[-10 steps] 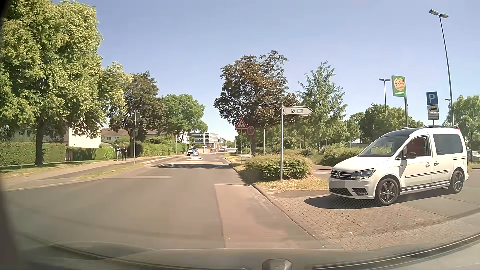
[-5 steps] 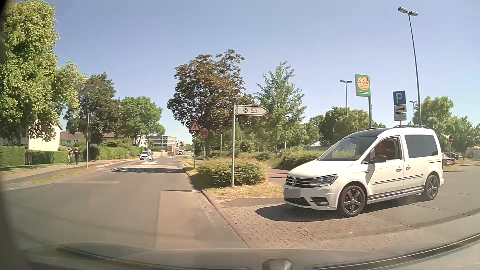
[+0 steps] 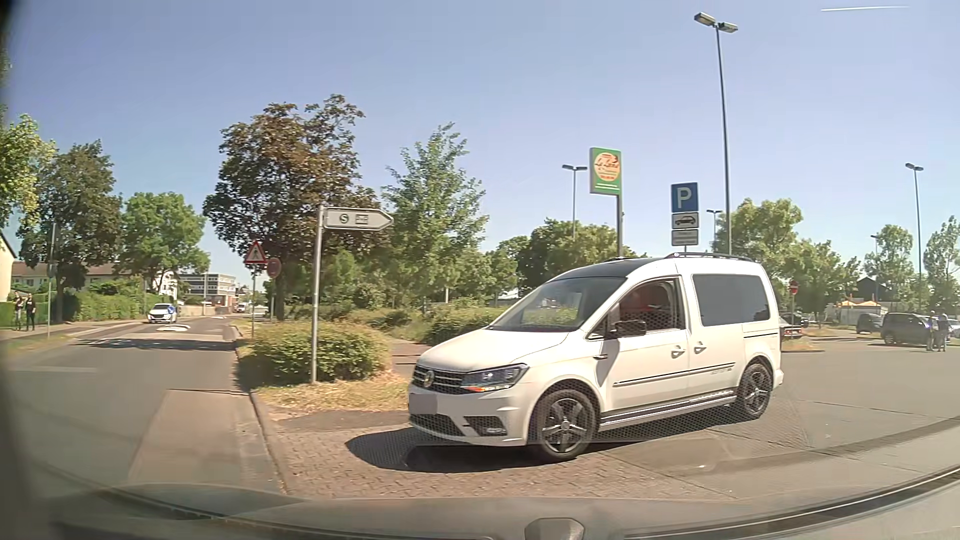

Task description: Follow the waypoints while adhering to traffic rules and regulations

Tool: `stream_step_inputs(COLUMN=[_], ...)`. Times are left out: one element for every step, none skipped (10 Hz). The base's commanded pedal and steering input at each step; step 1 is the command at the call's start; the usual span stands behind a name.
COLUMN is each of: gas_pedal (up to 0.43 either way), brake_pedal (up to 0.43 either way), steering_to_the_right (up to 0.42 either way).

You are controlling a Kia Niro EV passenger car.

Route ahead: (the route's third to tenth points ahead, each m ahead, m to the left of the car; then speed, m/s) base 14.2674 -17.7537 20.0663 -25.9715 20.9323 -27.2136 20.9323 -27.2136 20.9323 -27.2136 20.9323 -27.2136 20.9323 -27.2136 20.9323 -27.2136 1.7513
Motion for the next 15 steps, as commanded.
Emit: stream_step_inputs(gas_pedal=[0.0,0.0,0.0,0.0,0.0,0.0,0.0,0.0,0.0,0.0,0.0,0.0,0.0,0.0,0.0], brake_pedal=[0.152,0.159,0.183,0.213,0.238,0.274,0.28,0.28,0.274,0.268,0.262,0.256,0.238,0.213,0.207], steering_to_the_right=[0.966,0.966,0.965,0.965,0.964,0.962,0.962,0.962,0.962,0.962,0.961,0.962,0.962,0.962,0.963])
